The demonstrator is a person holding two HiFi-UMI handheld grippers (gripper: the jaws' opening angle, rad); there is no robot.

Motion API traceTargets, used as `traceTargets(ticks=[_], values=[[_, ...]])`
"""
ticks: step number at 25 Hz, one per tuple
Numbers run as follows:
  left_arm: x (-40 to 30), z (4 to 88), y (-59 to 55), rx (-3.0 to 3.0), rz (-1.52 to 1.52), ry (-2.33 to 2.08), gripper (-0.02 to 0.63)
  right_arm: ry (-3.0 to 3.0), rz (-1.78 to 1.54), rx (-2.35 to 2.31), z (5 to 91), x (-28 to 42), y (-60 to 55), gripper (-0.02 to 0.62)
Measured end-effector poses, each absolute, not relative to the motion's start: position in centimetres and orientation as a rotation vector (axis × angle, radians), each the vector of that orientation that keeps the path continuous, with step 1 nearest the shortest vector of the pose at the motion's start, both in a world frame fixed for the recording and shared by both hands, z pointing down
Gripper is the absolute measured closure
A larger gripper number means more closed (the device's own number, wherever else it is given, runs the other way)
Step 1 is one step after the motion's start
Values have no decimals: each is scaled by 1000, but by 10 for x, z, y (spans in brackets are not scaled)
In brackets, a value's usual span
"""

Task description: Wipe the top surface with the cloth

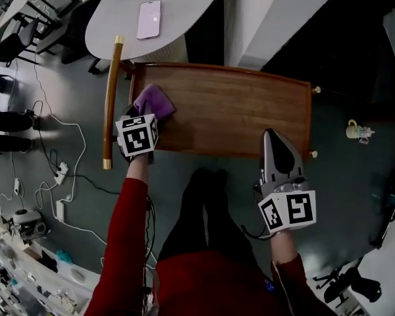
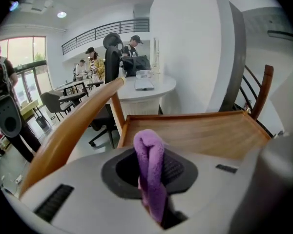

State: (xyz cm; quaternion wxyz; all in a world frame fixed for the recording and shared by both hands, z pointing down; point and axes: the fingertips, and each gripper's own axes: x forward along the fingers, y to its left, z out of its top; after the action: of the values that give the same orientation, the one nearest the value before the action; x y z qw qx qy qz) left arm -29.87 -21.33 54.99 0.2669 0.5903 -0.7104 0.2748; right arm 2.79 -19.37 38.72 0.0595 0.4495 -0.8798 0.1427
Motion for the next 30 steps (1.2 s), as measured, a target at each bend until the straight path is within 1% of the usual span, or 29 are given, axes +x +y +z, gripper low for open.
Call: traceTargets(ticks=[3, 6, 9, 14, 17, 19, 21, 24, 27, 30], values=[[-291, 531, -216, 1679, 761, -1955, 541, -2652, 431, 1372, 402, 18, -195, 583], [-242, 492, -227, 1875, 731, -1928, 542, -2605, 439, 1445, 407, 29, -192, 583], [-151, 462, -237, 2109, 633, -1736, 541, -2527, 455, 1579, 403, 63, -180, 583], [35, 441, -238, 2320, 384, -1229, 541, -2334, 480, 1842, 402, 143, -154, 583], [117, 447, -228, 2367, 383, -1041, 541, -2234, 497, 1961, 404, 184, -132, 583], [151, 469, -219, 2347, 453, -957, 541, -2192, 515, 2002, 406, 200, -120, 583], [164, 498, -214, 2290, 531, -924, 541, -2175, 524, 2007, 408, 207, -114, 583], [147, 530, -210, 2232, 641, -995, 542, -2197, 534, 1967, 409, 203, -112, 583], [100, 544, -207, 2170, 709, -1095, 541, -2261, 529, 1886, 408, 187, -122, 583], [32, 549, -203, 2086, 712, -1213, 541, -2344, 517, 1780, 406, 161, -138, 583]])
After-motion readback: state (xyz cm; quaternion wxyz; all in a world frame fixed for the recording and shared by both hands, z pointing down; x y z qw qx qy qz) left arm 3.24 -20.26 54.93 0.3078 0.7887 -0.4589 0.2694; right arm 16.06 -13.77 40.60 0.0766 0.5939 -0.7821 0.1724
